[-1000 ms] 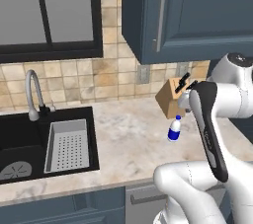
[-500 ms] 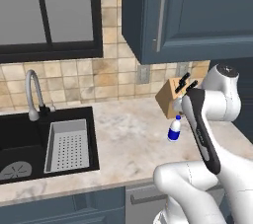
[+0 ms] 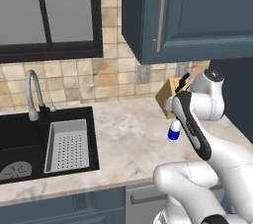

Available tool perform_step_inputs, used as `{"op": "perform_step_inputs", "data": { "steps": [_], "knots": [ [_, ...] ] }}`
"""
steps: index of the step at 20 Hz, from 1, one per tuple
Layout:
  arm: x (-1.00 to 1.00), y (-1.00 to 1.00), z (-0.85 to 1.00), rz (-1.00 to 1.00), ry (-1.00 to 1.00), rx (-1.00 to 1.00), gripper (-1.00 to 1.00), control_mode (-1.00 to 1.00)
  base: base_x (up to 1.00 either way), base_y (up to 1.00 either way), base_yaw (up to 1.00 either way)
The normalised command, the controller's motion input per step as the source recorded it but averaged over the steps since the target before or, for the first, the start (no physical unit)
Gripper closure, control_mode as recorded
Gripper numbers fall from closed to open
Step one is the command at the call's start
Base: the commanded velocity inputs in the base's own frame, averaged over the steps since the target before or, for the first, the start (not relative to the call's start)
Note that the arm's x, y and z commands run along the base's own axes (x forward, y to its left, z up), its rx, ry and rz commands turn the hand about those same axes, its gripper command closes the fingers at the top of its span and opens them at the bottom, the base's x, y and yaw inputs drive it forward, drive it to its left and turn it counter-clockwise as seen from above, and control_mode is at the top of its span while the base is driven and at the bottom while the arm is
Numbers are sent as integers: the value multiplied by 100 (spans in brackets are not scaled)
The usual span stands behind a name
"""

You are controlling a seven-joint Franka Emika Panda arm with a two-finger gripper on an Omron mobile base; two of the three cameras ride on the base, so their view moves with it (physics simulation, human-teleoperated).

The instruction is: Place the drinks on the dining counter in a tight cluster.

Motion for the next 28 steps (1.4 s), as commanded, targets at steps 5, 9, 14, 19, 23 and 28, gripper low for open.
{"op": "perform_step_inputs", "data": {
  "steps": [5, 9, 14, 19, 23, 28],
  "knots": [
    [9, -2, -1, 0, 2, -3, -100, -100, 0, 0, 0],
    [3, -2, 0, 0, 7, -3, -100, -100, 0, 0, 0],
    [0, -2, -16, 0, 2, 0, -100, -100, 0, 0, 0],
    [0, -3, -16, 0, 0, 0, -100, -100, 0, 0, 0],
    [12, -4, -17, 0, 0, 0, -100, -100, 0, 0, 0],
    [26, -15, 0, 0, 3, 0, -100, -100, 0, 0, 0]
  ]
}}
